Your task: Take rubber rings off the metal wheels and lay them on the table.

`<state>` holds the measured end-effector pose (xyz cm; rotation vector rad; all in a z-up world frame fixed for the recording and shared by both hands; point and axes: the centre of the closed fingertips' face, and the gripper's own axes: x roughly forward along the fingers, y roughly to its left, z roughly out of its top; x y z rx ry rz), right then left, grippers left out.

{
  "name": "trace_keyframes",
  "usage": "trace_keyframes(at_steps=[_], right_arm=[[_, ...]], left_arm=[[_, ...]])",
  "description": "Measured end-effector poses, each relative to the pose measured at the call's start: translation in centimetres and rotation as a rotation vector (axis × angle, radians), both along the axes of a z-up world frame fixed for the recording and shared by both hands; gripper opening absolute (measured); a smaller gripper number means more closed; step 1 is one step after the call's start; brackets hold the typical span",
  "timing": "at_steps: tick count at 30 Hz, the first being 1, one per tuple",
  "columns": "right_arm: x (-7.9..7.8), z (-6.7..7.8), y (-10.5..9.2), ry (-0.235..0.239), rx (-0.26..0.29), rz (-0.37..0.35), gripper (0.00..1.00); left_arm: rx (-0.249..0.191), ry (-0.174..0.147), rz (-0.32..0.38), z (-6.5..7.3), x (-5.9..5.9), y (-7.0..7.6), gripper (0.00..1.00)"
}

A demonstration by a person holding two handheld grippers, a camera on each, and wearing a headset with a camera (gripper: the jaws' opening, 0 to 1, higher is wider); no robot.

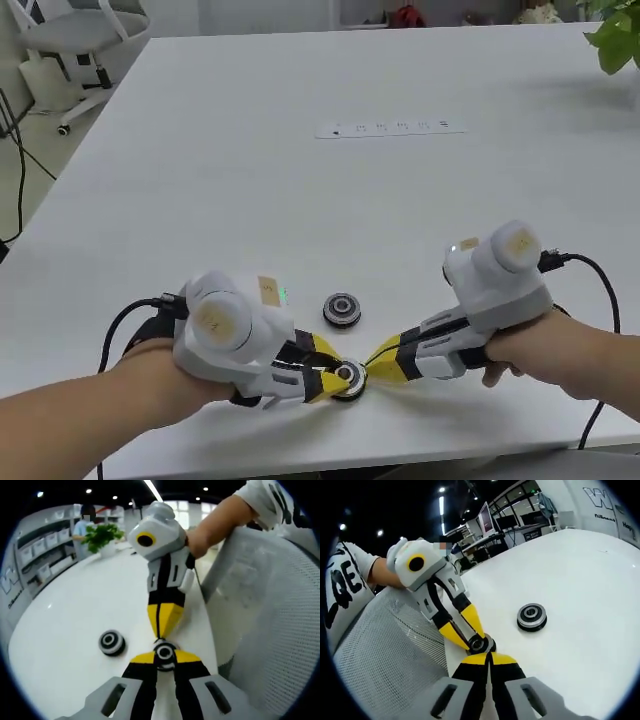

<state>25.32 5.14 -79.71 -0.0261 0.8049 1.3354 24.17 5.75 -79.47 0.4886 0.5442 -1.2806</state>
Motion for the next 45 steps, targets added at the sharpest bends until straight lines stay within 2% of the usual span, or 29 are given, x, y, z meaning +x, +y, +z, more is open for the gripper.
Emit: trace_keyframes(at_steps=[12, 16, 25, 27, 28, 29, 30, 31, 32, 33, 35, 39, 45], right_arm=[[0.1, 0.3, 0.2, 0.012, 0.018, -0.031, 0.00], [-0.2, 0.5, 0.5, -0.003, 0.017, -0.016, 0.00], [-0.7, 0.8, 0.8, -0.005, 0.025, 0.008, 0.00], [-1.4, 1.4, 1.4, 0.019, 0.068, 0.034, 0.00], [-1.9, 2.4, 2.2, 0.054, 0.129, 0.040, 0.00], [-1.7, 2.3, 2.3, 0.019, 0.090, 0.038, 0.00], [-1.7, 1.9, 2.2, -0.041, 0.048, 0.079, 0.00], [-1.8, 1.8, 2.3, -0.049, 0.047, 0.088, 0.00], [-1.7, 1.9, 2.3, -0.024, 0.060, 0.066, 0.00], [-1.6, 1.7, 2.2, -0.022, 0.058, 0.061, 0.00], [-1.0, 1.3, 1.5, -0.038, 0.043, 0.046, 0.00], [-0.4, 1.1, 1.0, -0.033, 0.042, 0.012, 0.00], [-0.4, 0.8, 0.9, -0.035, 0.030, 0.015, 0.00]], left_arm=[[0.009, -0.005, 0.035, -0.1, 0.4, -0.2, 0.12], [0.011, -0.001, 0.037, -0.1, 0.4, -0.2, 0.11], [0.017, 0.003, 0.039, -0.1, 0.4, -0.2, 0.11], [0.017, 0.002, 0.038, -0.1, 0.4, -0.2, 0.11], [0.016, 0.001, 0.040, -0.1, 0.4, -0.3, 0.11], [0.016, -0.001, 0.042, -0.1, 0.5, -0.3, 0.11], [0.016, -0.001, 0.042, -0.1, 0.5, -0.3, 0.11], [0.016, -0.001, 0.042, 0.0, 0.5, -0.3, 0.11], [0.015, -0.001, 0.042, 0.0, 0.5, -0.3, 0.11], [0.013, -0.001, 0.043, 0.0, 0.5, -0.3, 0.12], [0.013, -0.002, 0.042, 0.0, 0.5, -0.3, 0.12], [0.013, 0.000, 0.040, 0.0, 0.6, -0.3, 0.12], [0.013, -0.018, 0.014, 0.0, 0.5, -0.4, 0.13]])
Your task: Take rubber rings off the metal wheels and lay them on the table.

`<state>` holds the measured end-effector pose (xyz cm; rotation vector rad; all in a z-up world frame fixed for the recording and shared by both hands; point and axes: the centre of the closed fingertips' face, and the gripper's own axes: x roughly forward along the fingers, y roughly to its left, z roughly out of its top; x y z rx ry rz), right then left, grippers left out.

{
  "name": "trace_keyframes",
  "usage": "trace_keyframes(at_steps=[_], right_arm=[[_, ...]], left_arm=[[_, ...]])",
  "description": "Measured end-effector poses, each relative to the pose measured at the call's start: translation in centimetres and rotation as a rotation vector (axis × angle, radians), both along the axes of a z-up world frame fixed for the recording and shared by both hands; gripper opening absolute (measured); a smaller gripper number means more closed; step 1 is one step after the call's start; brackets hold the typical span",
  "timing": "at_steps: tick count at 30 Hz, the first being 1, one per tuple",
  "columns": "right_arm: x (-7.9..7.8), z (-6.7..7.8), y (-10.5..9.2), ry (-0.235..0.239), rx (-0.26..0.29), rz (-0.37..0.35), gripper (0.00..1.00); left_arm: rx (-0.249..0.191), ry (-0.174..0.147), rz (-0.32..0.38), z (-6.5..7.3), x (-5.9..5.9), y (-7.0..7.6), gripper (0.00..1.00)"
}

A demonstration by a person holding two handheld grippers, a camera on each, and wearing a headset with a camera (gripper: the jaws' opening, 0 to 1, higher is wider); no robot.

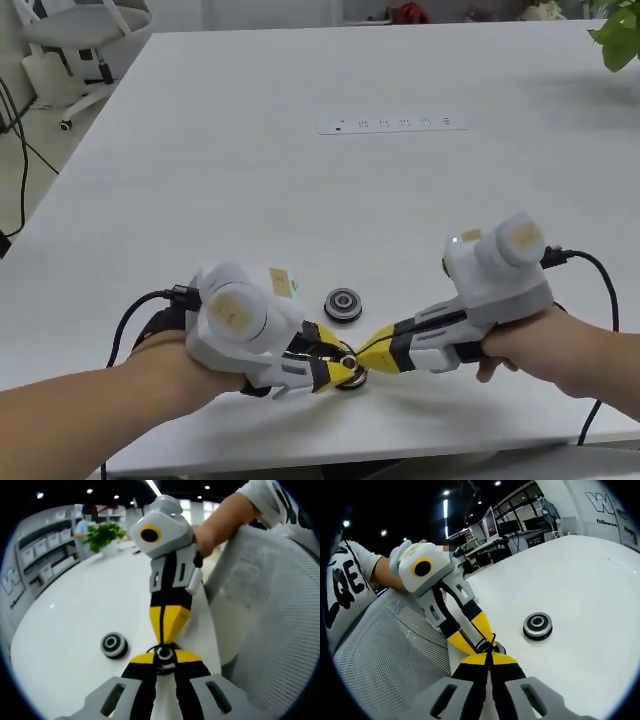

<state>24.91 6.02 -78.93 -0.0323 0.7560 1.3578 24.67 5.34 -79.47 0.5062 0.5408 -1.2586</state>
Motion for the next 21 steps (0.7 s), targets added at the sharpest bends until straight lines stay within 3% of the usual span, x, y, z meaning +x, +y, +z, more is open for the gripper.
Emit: trace_keyframes(at_steps=[7, 21], right_arm=[[0.0, 0.3, 0.1, 0.002, 0.011, -0.006, 0.00], [0.6, 1.6, 0.1, -0.003, 0.057, -0.032, 0.00]], left_arm=[[-0.014, 0.022, -0.004, 0.2, -0.1, 0.0, 0.16], [-0.059, 0.021, -0.026, 2.4, -1.0, 0.0, 0.28]])
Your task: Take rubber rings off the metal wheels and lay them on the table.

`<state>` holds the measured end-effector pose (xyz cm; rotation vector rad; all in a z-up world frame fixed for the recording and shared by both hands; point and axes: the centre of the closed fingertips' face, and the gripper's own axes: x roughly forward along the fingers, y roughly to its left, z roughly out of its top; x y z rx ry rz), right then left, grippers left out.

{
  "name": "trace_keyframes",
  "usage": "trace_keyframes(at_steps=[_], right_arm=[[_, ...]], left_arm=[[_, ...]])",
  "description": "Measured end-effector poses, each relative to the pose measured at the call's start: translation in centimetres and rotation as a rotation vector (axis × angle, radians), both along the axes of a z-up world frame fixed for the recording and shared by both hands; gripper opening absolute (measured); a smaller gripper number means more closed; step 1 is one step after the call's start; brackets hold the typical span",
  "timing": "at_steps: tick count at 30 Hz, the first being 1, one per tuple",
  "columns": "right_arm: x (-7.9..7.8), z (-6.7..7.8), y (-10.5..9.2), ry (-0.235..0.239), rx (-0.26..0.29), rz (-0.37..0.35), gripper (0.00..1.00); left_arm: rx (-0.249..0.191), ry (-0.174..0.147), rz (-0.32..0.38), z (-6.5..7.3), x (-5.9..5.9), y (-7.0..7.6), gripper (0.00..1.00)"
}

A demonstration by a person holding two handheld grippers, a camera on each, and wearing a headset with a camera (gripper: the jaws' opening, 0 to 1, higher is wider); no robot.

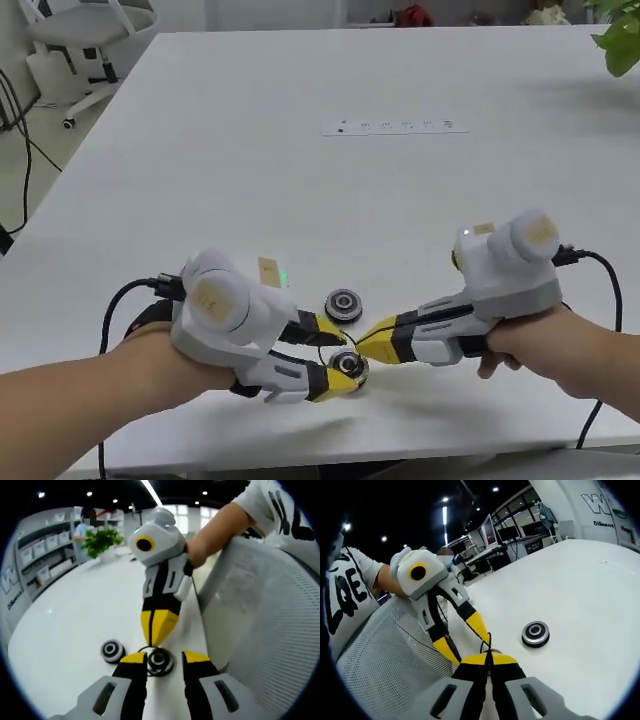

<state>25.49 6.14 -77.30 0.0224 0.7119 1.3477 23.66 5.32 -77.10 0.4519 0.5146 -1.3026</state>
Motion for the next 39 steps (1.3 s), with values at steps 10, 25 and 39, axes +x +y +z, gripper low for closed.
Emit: trace_keyframes(at_steps=[10, 25, 39], right_arm=[[0.2, 0.8, -0.1, -0.009, 0.021, -0.002, 0.00], [-0.2, 2.3, 0.7, -0.024, 0.041, 0.008, 0.00], [-0.3, 2.9, 2.2, -0.028, 0.046, 0.024, 0.00]], left_arm=[[-0.053, -0.015, 0.009, 2.0, -0.5, 0.2, 0.33], [-0.102, -0.033, 0.077, 3.6, 0.4, 2.3, 0.44], [-0.098, -0.044, 0.151, 3.5, 0.7, 5.2, 0.57]])
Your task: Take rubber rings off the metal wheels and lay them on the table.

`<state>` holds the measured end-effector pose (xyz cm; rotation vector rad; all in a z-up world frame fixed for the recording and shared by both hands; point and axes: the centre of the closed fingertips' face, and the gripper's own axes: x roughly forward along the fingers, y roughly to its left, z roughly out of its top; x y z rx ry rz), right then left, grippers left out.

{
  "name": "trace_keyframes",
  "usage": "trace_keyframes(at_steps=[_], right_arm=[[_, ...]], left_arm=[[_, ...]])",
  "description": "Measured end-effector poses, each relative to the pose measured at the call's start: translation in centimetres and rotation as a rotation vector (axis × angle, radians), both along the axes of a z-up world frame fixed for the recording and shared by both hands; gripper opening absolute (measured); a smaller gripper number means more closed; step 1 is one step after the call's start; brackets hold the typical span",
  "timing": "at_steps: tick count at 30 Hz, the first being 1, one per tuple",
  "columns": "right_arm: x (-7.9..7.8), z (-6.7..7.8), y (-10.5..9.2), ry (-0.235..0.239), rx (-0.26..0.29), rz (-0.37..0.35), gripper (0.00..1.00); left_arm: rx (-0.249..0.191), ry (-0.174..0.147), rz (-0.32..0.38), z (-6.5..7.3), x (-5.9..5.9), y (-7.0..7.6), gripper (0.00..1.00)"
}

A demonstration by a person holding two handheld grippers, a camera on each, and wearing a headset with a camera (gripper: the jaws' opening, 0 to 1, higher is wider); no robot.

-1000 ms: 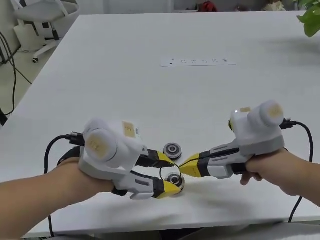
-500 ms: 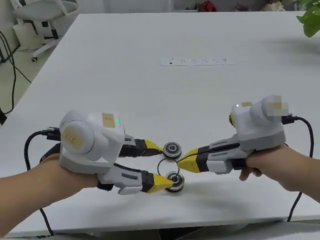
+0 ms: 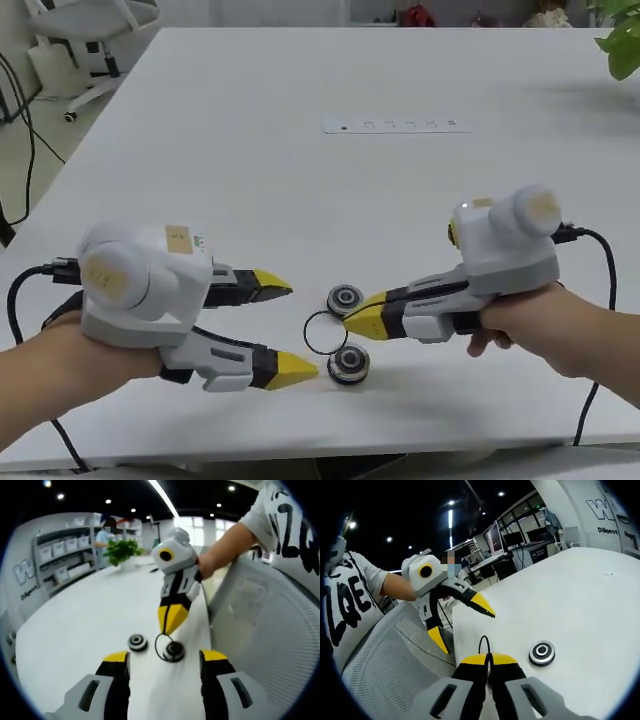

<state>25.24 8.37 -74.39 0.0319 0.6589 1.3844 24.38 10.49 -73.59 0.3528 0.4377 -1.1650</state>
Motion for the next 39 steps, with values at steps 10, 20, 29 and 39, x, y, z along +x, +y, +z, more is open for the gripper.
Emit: trace_keyframes(at_steps=[10, 20, 29, 39], right_arm=[[0.2, -1.2, 1.3, 0.002, -0.027, 0.023, 0.00], [0.5, -2.3, 2.1, 0.009, -0.049, 0.025, 0.00], [0.7, -3.3, 3.2, 0.003, -0.068, 0.035, 0.00], [0.6, -4.1, 3.3, -0.010, -0.090, 0.040, 0.00]], left_arm=[[0.016, -0.003, 0.050, -0.5, 0.4, 1.8, 0.65], [0.031, 0.006, 0.085, -1.1, 0.5, 3.1, 0.69], [0.033, 0.010, 0.099, -1.2, 0.4, 3.5, 0.71], [0.043, 0.010, 0.105, -1.4, 0.1, 4.0, 0.71]])
